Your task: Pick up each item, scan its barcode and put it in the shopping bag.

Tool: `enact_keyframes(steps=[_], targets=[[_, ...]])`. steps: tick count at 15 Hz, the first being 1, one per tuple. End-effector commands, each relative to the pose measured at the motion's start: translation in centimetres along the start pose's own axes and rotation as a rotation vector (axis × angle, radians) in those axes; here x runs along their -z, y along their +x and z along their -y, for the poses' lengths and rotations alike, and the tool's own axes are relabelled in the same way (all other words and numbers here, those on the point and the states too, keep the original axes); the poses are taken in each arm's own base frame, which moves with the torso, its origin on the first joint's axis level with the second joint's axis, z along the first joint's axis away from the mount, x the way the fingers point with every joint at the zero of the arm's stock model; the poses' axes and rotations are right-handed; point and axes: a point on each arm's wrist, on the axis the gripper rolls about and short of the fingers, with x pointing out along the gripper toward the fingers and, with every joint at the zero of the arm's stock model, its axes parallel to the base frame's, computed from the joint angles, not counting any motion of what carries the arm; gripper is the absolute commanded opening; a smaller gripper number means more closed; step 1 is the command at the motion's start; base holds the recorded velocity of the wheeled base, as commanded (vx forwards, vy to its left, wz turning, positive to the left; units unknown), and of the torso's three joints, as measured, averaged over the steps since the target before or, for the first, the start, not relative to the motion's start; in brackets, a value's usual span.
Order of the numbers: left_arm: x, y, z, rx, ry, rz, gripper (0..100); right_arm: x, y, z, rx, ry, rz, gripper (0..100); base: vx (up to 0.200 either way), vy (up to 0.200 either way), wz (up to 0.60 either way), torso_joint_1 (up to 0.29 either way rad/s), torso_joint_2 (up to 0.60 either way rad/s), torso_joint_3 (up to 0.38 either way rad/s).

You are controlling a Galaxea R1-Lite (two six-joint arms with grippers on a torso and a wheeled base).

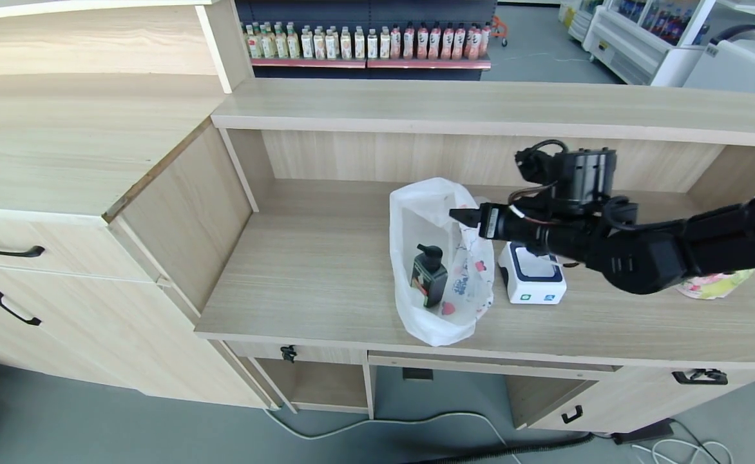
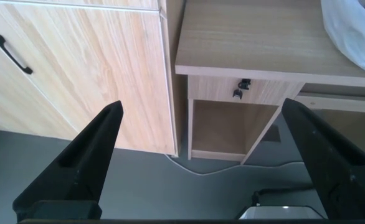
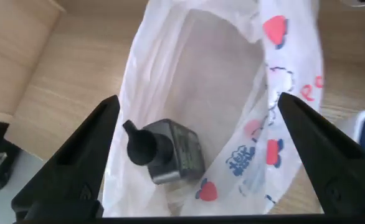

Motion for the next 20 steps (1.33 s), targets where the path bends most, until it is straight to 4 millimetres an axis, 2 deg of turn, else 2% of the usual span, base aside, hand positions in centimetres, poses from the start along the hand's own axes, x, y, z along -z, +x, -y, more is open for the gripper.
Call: enact_keyframes(steps=[1, 2, 3, 6, 8, 11, 14, 16, 20], targets=[[0.0, 0.0, 0.0, 0.0, 0.001, 0.0, 100, -3.4, -5.2, 2.8, 0.151, 0.099, 0.068, 100, 0.0, -0.2, 0.0, 0.002, 0.0, 0.002], [0.0, 0.0, 0.0, 0.0, 0.0, 0.0, 100, -3.6, -5.9, 3.5, 0.179, 0.119, 0.066, 100, 0.0, -0.2, 0.0, -0.002, 0.0, 0.002], [0.0, 0.0, 0.0, 0.0, 0.001, 0.0, 100, -4.3, -7.3, 5.1, 0.248, 0.19, 0.067, 100, 0.0, -0.2, 0.0, 0.007, 0.01, -0.002], [0.0, 0.0, 0.0, 0.0, 0.001, 0.0, 100, -5.2, -9.7, 7.2, 0.349, 0.364, 0.049, 100, 0.0, -0.2, 0.0, 0.002, 0.0, -0.001], [0.0, 0.0, 0.0, 0.0, 0.001, 0.0, 100, -5.8, -10.6, 7.7, 0.376, 0.435, 0.056, 100, 0.0, -0.2, 0.0, 0.0, 0.01, 0.002], [0.0, 0.0, 0.0, 0.0, 0.001, 0.0, 100, -8.4, -12.0, 7.2, 0.397, 0.625, 0.055, 100, 0.0, -0.2, 0.0, -0.001, 0.01, 0.001], [0.0, 0.0, 0.0, 0.0, 0.001, 0.0, 100, -10.1, -12.7, 8.1, 0.433, 0.696, 0.087, 100, 0.0, -0.2, 0.0, 0.004, 0.0, -0.001], [0.0, 0.0, 0.0, 0.0, 0.001, 0.0, 100, -10.2, -13.3, 9.1, 0.477, 0.728, 0.083, 100, 0.0, -0.2, 0.0, 0.0, 0.0, -0.002], [0.0, 0.0, 0.0, 0.0, 0.001, -0.001, 100, -8.8, -14.1, 14.0, 0.658, 0.821, 0.055, 100, 0.0, -0.2, 0.0, 0.0, 0.0, 0.004]])
